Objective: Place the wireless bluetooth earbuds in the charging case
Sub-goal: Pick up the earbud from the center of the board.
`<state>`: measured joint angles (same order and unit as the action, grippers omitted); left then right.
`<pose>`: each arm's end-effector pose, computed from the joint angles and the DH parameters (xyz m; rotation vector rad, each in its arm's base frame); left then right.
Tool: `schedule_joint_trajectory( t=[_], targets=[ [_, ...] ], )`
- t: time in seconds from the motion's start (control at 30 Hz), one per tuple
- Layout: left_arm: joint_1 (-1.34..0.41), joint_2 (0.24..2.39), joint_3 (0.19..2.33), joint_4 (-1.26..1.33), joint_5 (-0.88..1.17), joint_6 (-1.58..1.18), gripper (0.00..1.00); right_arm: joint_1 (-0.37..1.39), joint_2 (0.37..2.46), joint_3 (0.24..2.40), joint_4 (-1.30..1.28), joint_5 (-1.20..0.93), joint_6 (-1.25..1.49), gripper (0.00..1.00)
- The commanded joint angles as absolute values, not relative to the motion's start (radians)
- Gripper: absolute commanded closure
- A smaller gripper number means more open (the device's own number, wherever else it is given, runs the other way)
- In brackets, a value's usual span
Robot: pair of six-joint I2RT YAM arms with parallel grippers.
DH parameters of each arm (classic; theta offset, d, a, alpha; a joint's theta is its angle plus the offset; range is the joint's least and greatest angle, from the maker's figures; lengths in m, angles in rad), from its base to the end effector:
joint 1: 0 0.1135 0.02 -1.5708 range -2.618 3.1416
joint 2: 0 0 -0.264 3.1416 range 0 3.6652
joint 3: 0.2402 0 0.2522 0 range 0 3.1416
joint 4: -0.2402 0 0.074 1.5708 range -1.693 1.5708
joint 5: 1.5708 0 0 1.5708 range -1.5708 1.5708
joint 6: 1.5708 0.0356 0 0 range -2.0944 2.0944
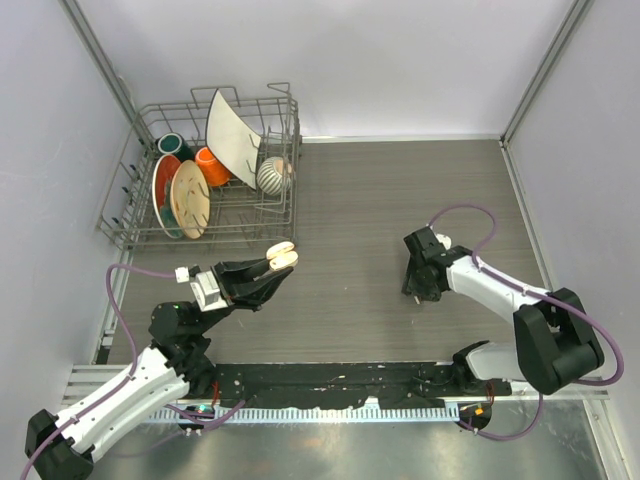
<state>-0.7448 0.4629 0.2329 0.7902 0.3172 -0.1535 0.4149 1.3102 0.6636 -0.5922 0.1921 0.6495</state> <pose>0.0861 -0.0945 0.2913 0.5944 0.9129 -0.9722 0.2033 0.0821 0.1659 0.3672 2.7353 0.0055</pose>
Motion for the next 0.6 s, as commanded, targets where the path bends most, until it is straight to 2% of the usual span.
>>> schedule_joint_trajectory(
  t=[0.0, 0.57],
  targets=[
    [-0.744, 0.463, 0.242, 0.842, 0.31, -0.156, 1.0, 0.411, 1.307, 0.644, -0.56, 0.175, 0.664, 0.53],
    [-0.744, 0.434, 0.248, 0.81, 0.298, -0.155, 1.0, 0.413, 1.295, 0.607, -0.486, 0.058, 0.727, 0.53]
  ],
)
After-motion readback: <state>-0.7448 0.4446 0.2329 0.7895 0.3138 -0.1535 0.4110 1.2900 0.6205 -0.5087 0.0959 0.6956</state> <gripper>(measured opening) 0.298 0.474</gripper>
